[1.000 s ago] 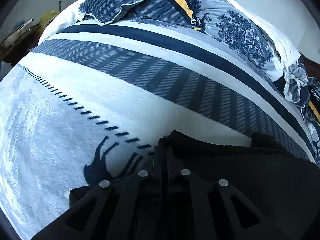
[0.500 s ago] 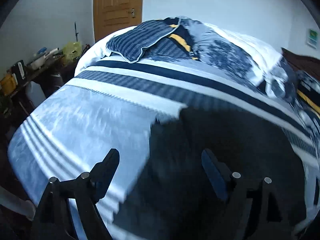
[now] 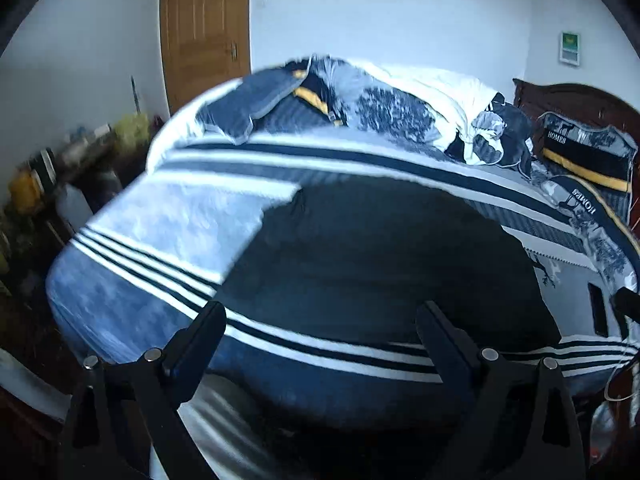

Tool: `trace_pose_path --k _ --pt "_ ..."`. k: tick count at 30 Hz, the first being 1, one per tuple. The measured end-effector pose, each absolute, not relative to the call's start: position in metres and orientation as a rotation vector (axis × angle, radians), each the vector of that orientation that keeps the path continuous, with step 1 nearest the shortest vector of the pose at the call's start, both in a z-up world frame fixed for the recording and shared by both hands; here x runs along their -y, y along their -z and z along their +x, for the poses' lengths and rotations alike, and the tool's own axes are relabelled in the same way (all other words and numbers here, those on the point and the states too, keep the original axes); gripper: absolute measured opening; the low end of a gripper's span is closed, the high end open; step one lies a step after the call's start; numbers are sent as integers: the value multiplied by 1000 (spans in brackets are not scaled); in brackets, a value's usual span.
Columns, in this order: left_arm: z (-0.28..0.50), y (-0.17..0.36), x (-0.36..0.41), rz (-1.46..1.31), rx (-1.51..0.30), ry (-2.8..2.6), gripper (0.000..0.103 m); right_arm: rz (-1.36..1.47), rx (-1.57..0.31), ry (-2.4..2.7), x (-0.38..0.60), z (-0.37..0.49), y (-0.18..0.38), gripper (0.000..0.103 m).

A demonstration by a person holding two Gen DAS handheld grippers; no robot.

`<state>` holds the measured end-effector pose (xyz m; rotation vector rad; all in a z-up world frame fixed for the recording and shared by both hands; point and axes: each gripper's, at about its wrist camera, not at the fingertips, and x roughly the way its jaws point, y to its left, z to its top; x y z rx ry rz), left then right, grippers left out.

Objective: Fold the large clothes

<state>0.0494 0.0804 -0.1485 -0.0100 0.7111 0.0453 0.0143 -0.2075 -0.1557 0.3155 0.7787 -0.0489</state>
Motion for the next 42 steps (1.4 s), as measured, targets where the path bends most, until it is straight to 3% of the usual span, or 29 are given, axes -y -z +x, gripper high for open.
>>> trace_pose_path --k 6,13,42 --pt "19 84 -69 28 -616 -61 96 300 -677 12 194 -21 97 91" --pt "2 55 -61 59 -601 -80 96 369 -635 -46 194 -50 62 91" --pt "11 75 -80 10 -693 -83 96 239 -670 -55 145 -29 58 91"
